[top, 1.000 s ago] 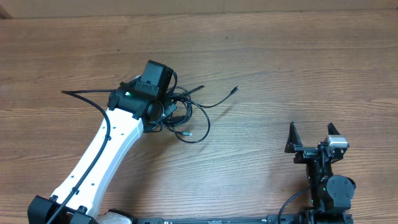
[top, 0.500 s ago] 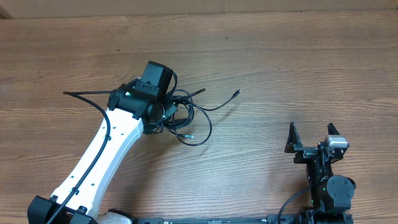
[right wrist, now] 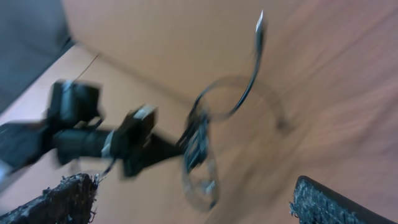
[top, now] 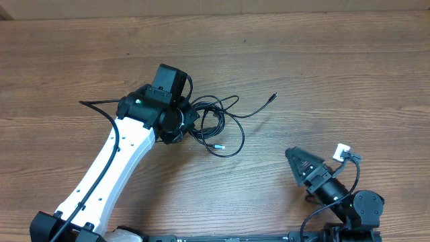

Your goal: Untangle cables

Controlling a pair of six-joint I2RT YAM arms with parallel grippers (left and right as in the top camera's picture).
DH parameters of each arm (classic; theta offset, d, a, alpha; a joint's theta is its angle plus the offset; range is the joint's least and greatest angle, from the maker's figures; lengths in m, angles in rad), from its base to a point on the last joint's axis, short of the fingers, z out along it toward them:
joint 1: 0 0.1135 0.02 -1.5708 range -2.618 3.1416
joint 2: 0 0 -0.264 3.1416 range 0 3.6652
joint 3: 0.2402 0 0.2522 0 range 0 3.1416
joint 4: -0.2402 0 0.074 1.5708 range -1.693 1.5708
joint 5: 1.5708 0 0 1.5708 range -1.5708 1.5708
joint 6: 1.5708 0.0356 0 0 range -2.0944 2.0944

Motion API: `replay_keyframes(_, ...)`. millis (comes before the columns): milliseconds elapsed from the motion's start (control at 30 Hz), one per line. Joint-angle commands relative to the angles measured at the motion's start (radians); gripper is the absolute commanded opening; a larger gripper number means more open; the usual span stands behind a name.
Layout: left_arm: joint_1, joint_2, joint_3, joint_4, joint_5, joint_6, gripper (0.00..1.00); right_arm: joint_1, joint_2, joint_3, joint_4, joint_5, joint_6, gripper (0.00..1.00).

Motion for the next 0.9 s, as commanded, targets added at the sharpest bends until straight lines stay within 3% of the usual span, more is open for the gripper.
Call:
replay_keyframes(0, 0.004, -0.010, 0.018, 0.006, 0.050, -0.016, 0.04, 0.000, -0.010, -0.010, 0.008, -0.190, 0.107, 1.00)
replay_keyframes(100, 0.004, -0.010, 0.018, 0.006, 0.083, -0.019, 0.04, 0.000, -0.010, -0.010, 0.010, -0.166, 0.006, 0.95)
replay_keyframes(300, -0.007, -0.010, 0.018, 0.010, 0.119, -0.096, 0.04, 0.000, -0.010, -0.010, -0.013, -0.184, 0.038, 0.86)
replay_keyframes(500, -0.087, -0.010, 0.018, 0.109, 0.118, -0.145, 0.04, 0.027, -0.010, -0.010, -0.013, -0.160, 0.093, 0.75)
replay_keyframes(867, -0.179, -0.010, 0.018, 0.175, 0.187, -0.169, 0.04, 0.100, -0.003, -0.010, 0.001, 0.002, 0.093, 0.72)
